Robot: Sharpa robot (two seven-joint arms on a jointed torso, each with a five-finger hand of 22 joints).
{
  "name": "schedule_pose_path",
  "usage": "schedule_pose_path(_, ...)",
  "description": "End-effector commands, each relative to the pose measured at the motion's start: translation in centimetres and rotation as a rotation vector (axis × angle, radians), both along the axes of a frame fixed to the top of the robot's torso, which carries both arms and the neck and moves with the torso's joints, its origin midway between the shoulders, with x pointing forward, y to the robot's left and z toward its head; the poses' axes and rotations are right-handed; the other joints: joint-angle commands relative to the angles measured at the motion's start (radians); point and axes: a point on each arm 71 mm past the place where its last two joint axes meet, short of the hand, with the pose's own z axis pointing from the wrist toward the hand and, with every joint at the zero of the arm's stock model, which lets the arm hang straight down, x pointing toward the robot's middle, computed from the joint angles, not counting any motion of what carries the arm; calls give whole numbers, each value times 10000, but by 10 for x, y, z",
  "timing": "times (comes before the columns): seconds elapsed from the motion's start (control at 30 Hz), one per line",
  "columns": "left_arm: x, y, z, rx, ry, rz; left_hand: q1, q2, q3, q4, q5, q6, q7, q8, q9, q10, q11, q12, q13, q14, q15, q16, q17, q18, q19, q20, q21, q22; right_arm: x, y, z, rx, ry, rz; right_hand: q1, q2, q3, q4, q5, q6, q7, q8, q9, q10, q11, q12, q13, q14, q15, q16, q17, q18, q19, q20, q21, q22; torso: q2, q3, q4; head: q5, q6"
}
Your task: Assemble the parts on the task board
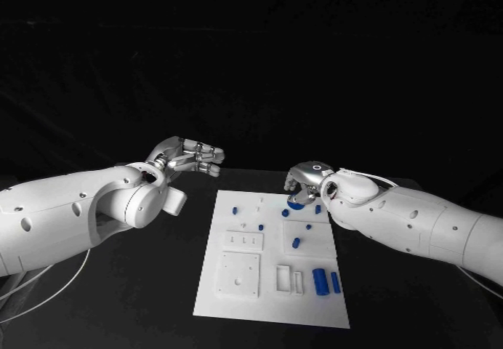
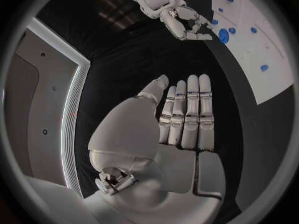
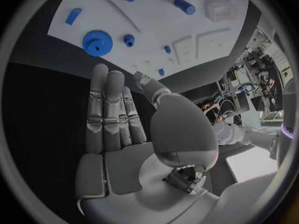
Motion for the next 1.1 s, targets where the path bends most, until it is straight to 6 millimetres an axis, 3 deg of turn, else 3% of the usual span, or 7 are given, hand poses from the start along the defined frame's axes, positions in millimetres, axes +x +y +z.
schedule_pose_path(0.03, -2, -4, 3, -4, -90, -237, -112, -2, 44, 4, 7, -80, 19, -52, 4, -75, 7, -37, 14, -82, 18, -13, -19, -90, -58, 17, -50, -17, -2, 1, -3, -419, -22, 32, -2, -87, 36, 44, -34, -58, -6, -5, -2, -77, 11, 6, 2, 37, 73, 96, -61, 147, 9, -10, -68, 159, 136, 11, 62, -10, -37)
schedule_pose_path(0.3, -4, -2, 7, 17, -139, -234, -116, -18, 60, 2, 7, -90, 20, -51, 4, -86, 11, -35, 14, -80, 21, -19, -36, -84, -43, 23, -79, -33, -5, 0, -12, -603, 241, 72, -38, -116, 276, 2, 17, -44, 18, -5, -2, -68, 13, 4, 1, -13, 61, 252, -140, 39, 14, -143, -157, 636, 291, 18, 125, -110, 37)
schedule_pose_path(0.53, -5, -1, 10, 36, -204, -226, -121, -33, 62, 4, 4, -97, 22, -52, 4, -95, 14, -36, 14, -83, 23, -23, -44, -84, -41, 26, -94, -41, -7, 1, -19, -729, 360, 128, -61, -113, 316, 5, 5, -52, 24, -5, -2, -76, 15, 7, 2, -37, 58, 333, -182, 4, 61, -182, -333, 1087, 405, 5, 124, -109, 99)
schedule_pose_path(0.93, -6, 0, 15, 76, -317, -285, -126, -58, 79, 13, -3, -109, 25, -50, 5, -108, 20, -36, 14, -77, 25, -27, -65, -82, -14, 30, -138, -63, -9, 2, -28, -955, 386, 116, -90, -138, 523, 38, -81, -4, 36, -4, -1, -25, 6, 7, 2, -66, 54, 476, -196, -99, 257, -292, -869, 2060, 559, -3, 170, -138, 128)
schedule_pose_path(1.1, -6, 1, 17, 90, -348, -294, -136, -63, 81, 27, -10, -117, 27, -53, 5, -107, 19, -35, 14, -73, 25, -27, -72, -82, -2, 31, -154, -71, -10, 2, -29, -992, 322, 84, -84, -147, 662, 48, -185, 16, 37, -6, -2, -30, 5, 6, 1, -68, 53, 444, -237, -139, 286, -330, -994, 2275, 633, -6, 187, -168, 192)
